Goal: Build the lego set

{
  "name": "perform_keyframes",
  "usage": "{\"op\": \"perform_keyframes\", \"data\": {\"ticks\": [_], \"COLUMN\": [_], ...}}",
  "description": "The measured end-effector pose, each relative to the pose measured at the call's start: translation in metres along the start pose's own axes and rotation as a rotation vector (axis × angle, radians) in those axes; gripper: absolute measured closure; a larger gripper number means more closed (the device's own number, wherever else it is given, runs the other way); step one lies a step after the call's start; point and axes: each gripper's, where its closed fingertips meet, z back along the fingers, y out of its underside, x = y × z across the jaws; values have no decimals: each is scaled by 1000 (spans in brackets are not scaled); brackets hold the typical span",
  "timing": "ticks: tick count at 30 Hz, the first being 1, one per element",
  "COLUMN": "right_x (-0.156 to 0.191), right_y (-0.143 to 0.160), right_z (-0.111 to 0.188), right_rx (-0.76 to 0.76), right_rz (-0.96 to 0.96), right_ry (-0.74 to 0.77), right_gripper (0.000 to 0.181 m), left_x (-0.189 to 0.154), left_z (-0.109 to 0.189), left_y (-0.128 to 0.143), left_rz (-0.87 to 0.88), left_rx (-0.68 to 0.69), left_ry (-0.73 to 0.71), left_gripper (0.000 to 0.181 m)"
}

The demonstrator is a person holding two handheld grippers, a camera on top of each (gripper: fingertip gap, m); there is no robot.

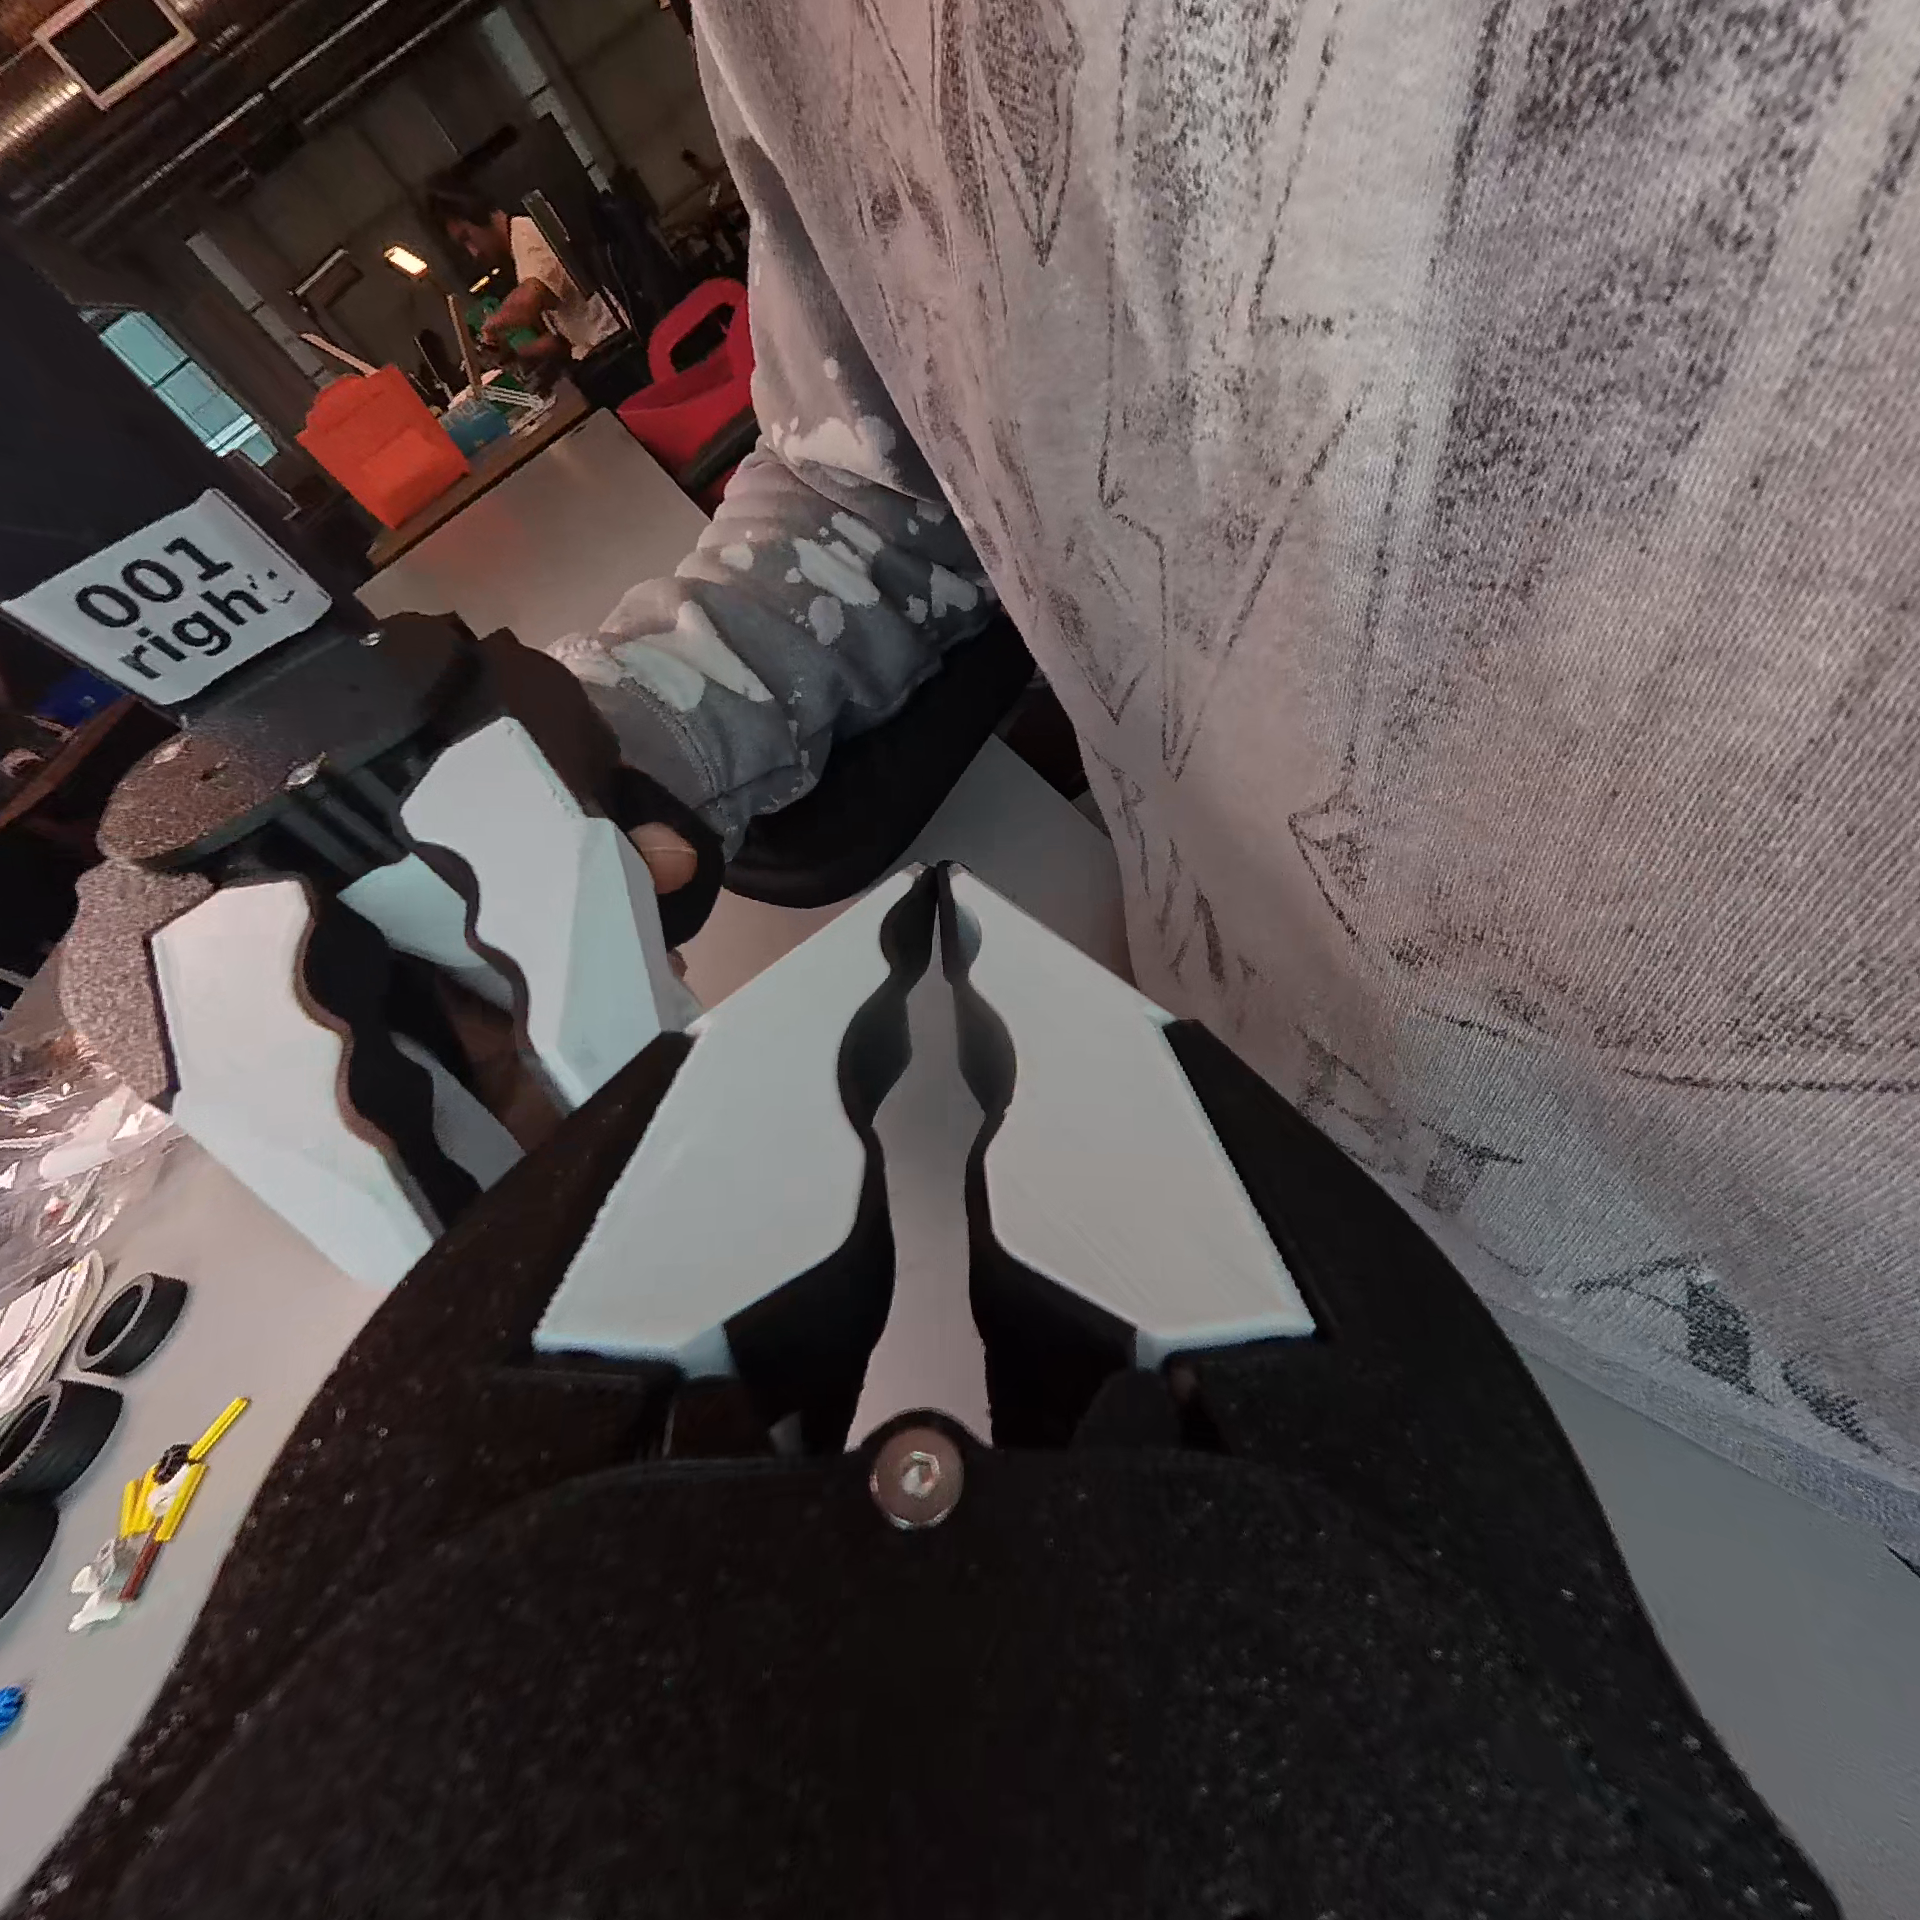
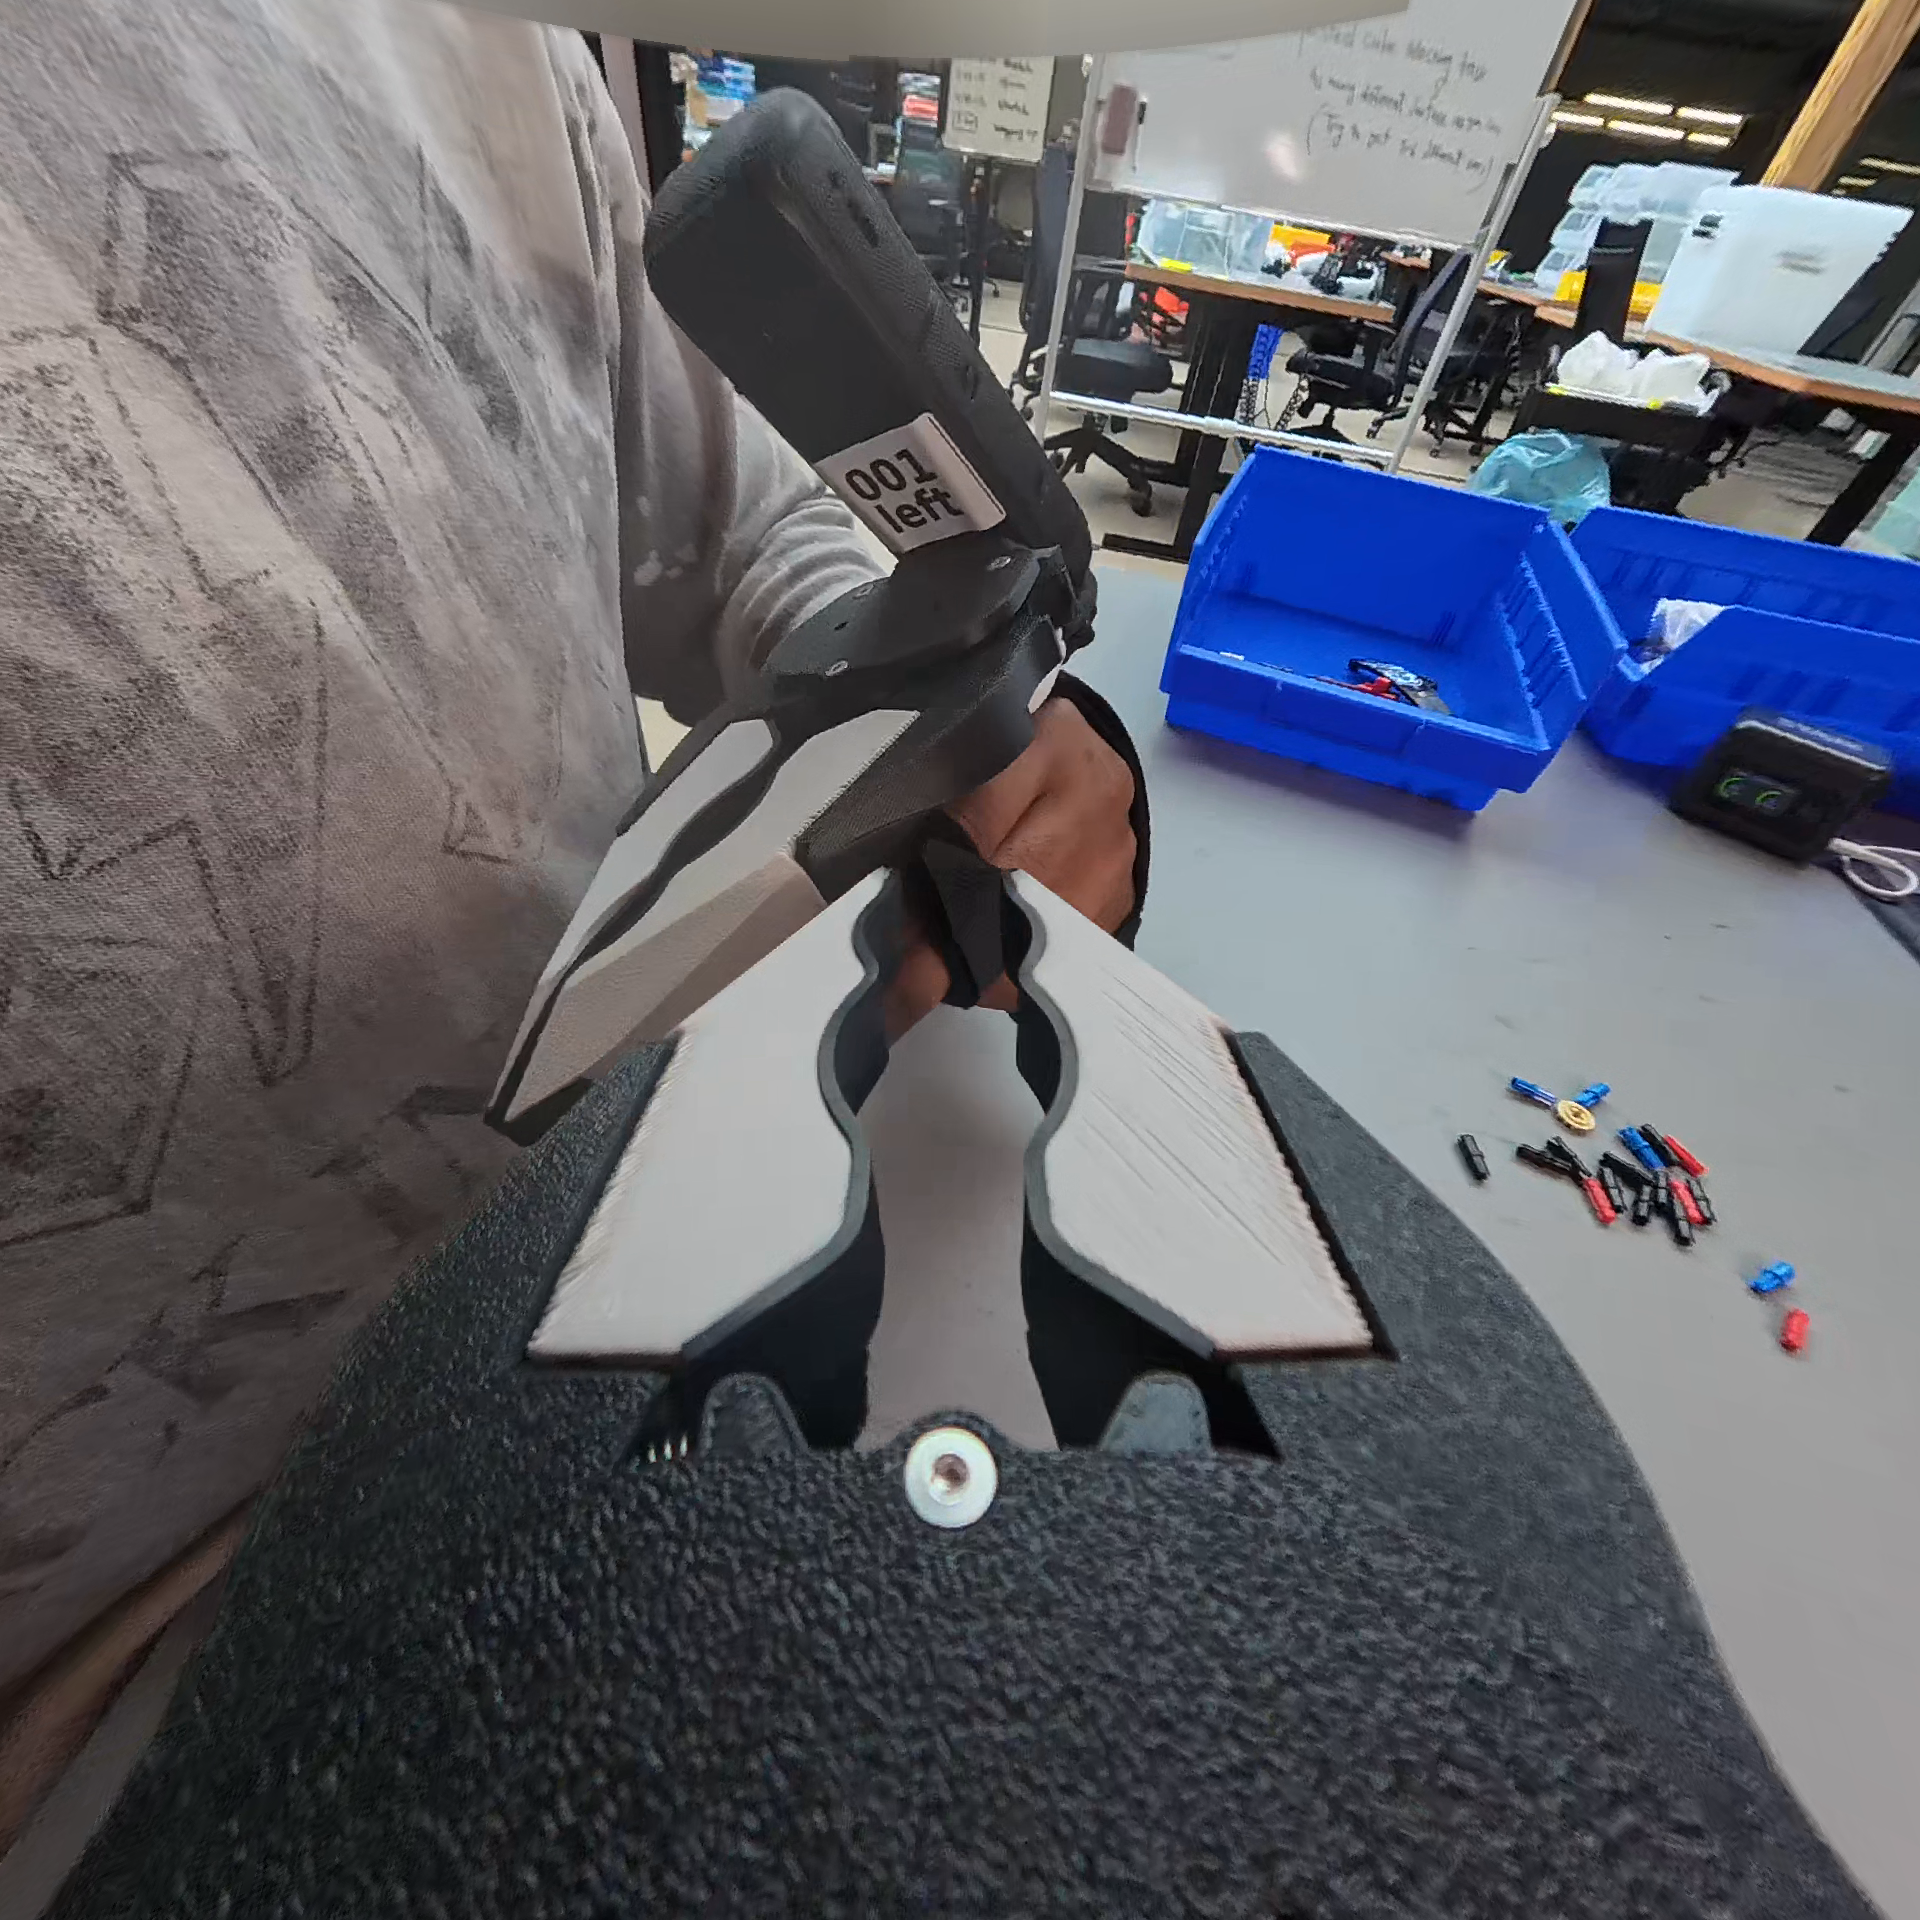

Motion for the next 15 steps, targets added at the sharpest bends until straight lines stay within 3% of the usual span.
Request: {"op": "perform_keyframes", "data": {"ticks": [10, 12, 15], "right_x": [26, 26, 18], "right_y": [15, 16, 6], "right_z": [-8, -8, -2], "right_rx": [45, 34, -97], "right_rz": [-86, -85, -221], "right_ry": [-216, -210, -220], "right_gripper": [180, 181, 181], "left_x": [-38, -39, -27], "left_z": [-8, -8, -8], "left_y": [5, 5, 2], "left_rz": [30, 25, -22], "left_rx": [45, 48, 57], "left_ry": [204, 200, 133], "left_gripper": [181, 181, 181]}}
